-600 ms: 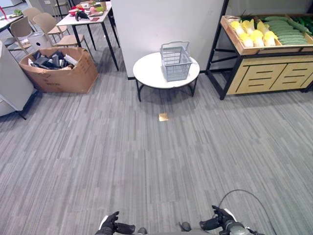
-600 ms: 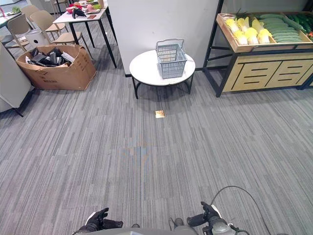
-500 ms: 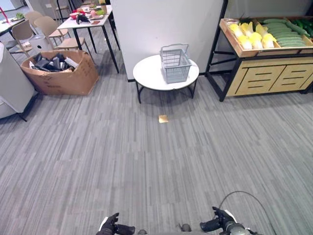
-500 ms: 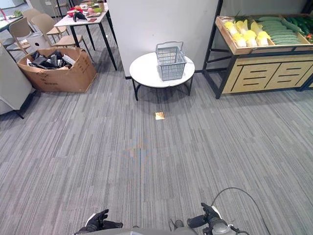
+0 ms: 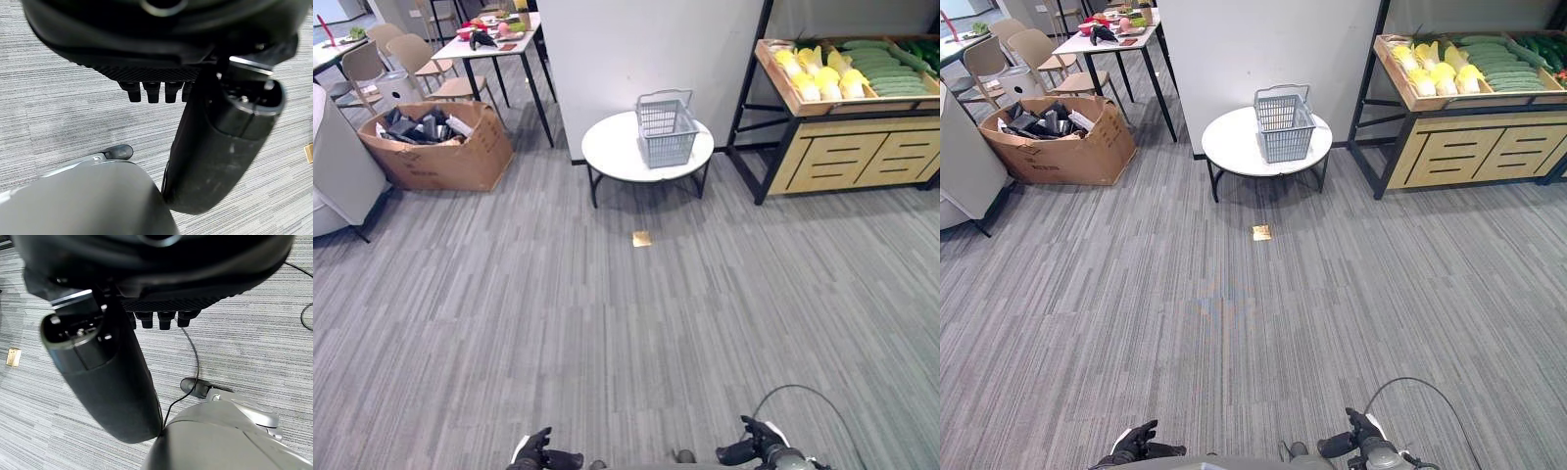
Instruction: Get the vegetables into the basket
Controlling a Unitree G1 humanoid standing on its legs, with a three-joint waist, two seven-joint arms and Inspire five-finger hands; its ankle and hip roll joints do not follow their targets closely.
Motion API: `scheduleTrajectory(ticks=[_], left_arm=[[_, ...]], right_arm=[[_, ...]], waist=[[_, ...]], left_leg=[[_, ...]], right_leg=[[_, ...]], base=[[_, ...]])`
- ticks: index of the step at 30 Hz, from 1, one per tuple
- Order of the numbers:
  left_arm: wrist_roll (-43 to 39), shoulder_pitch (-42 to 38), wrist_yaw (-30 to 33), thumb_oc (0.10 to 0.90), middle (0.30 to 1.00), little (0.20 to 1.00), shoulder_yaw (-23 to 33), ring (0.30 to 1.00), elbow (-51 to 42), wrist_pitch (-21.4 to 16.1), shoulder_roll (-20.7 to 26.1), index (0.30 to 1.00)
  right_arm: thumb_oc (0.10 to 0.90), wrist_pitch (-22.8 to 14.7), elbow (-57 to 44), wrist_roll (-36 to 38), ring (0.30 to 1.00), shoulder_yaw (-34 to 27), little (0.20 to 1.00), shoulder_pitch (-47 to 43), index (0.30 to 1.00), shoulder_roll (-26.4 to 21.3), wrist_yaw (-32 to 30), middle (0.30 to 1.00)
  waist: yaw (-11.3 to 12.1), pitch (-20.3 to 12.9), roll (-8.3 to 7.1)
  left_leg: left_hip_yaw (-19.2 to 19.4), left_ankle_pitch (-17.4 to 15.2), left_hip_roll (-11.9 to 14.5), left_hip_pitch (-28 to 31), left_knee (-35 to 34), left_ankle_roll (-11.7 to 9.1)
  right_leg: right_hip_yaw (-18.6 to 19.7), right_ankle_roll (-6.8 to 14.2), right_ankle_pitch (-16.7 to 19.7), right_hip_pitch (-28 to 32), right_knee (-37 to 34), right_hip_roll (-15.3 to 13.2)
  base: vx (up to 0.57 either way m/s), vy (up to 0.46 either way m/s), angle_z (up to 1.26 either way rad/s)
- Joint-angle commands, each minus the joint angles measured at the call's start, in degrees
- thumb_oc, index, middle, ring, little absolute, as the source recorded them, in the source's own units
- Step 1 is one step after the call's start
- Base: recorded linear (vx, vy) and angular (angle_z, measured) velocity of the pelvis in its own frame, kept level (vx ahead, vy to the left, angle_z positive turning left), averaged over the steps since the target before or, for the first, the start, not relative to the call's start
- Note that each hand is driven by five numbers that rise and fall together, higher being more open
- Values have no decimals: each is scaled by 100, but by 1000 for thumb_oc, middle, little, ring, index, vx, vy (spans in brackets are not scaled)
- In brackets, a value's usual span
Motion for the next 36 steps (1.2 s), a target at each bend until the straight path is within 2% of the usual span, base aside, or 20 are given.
scheduleTrajectory(ticks=[1,6,13,17,21,22,23,25,27,29,30,33,35,36], left_arm=[[59,-132,32,900,1000,1000,-88,1000,285,18,-88,1000],[118,-194,50,900,1000,1000,-91,1000,363,49,-71,1000],[159,-344,95,900,1000,1000,-281,1000,86,46,47,1000],[169,-458,91,900,1000,1000,-247,1000,99,59,151,1000],[142,-601,139,900,1000,1000,-141,1000,256,64,196,1000],[116,-655,158,900,1000,1000,-120,1000,323,54,230,1000],[151,-666,174,900,1000,1000,-107,1000,351,56,268,1000],[189,-650,231,900,1000,1000,-98,1000,432,74,297,1000],[290,-644,273,900,1000,1000,-103,1000,479,72,322,1000],[293,-622,272,900,1000,1000,-81,1000,487,69,331,1000],[298,-562,239,900,1000,1000,-39,1000,497,57,359,1000],[379,-476,170,900,1000,1000,-63,1000,498,63,387,1000],[519,-464,147,900,1000,1000,-112,1000,508,67,421,1000],[558,-475,130,900,1000,1000,-131,1000,523,62,450,1000]], right_arm=[[900,12,288,-255,1000,269,1000,-104,1000,-85,-26,1000],[900,18,252,-206,1000,229,1000,-126,1000,-105,-77,1000],[900,14,198,-119,1000,211,1000,-203,1000,-263,-104,1000],[900,-14,139,-124,1000,159,1000,-215,1000,-403,-137,1000],[900,-20,159,-136,1000,103,1000,-216,1000,-465,-168,1000],[900,-21,186,-108,1000,95,1000,-247,1000,-476,-170,1000],[900,-13,201,-108,1000,89,1000,-246,1000,-492,-175,1000],[900,-19,176,-85,1000,94,1000,-228,1000,-463,-194,1000],[900,-31,171,-85,1000,92,1000,-188,1000,-428,-206,1000],[900,-32,181,-87,1000,81,1000,-167,1000,-404,-205,1000],[900,-34,198,-85,1000,61,1000,-126,1000,-372,-168,1000],[900,-26,203,-82,1000,15,1000,-8,1000,-244,-118,1000],[900,-17,183,-106,1000,38,1000,13,1000,-157,-66,1000],[900,-7,127,-188,1000,128,1000,-3,1000,-85,-10,1000]], waist=[[31,141,-360],[-23,217,-346],[-62,514,-298],[-111,706,-337],[-77,884,-410],[-59,915,-435],[-51,891,-465],[-9,859,-473],[21,835,-419],[56,829,-423],[121,755,-433],[140,594,-575],[144,559,-712],[179,534,-826]], left_leg=[[-83,-99,-65,31,-25,43],[-81,-42,-14,-31,-25,-7],[-203,125,174,-393,87,-74],[-281,80,151,-888,920,-143],[-482,294,-48,-1369,1835,-190],[-518,314,-133,-1659,1634,-138],[-452,277,-88,-1758,1412,-91],[-423,546,130,-1991,973,-89],[-332,954,316,-2275,599,-188],[-302,1031,348,-2241,486,-209],[-194,1082,381,-2217,443,-245],[9,786,260,-2160,793,-61],[175,498,100,-2189,1102,94],[324,222,-66,-2166,1293,237]], right_leg=[[63,269,5,28,3,-189],[63,236,10,-55,40,-147],[27,81,-225,-591,640,48],[-11,-44,-322,-706,791,95],[-24,-138,-396,-590,839,88],[-25,-108,-438,-559,849,70],[-10,-83,-488,-531,845,54],[56,-43,-580,-466,861,76],[149,-20,-726,-294,879,117],[223,2,-784,-183,873,104],[377,67,-863,41,855,49],[547,253,-912,106,1067,-220],[673,432,-566,56,1233,-448],[792,555,-177,-35,1411,-648]], base=[[0,0,0],[-9,-17,0],[-35,-90,8],[22,-113,16],[78,-74,24],[170,7,10],[212,54,10],[213,93,-7],[261,149,-12],[256,162,-1],[328,255,-17],[383,411,-63],[286,430,-55],[267,420,-22]])
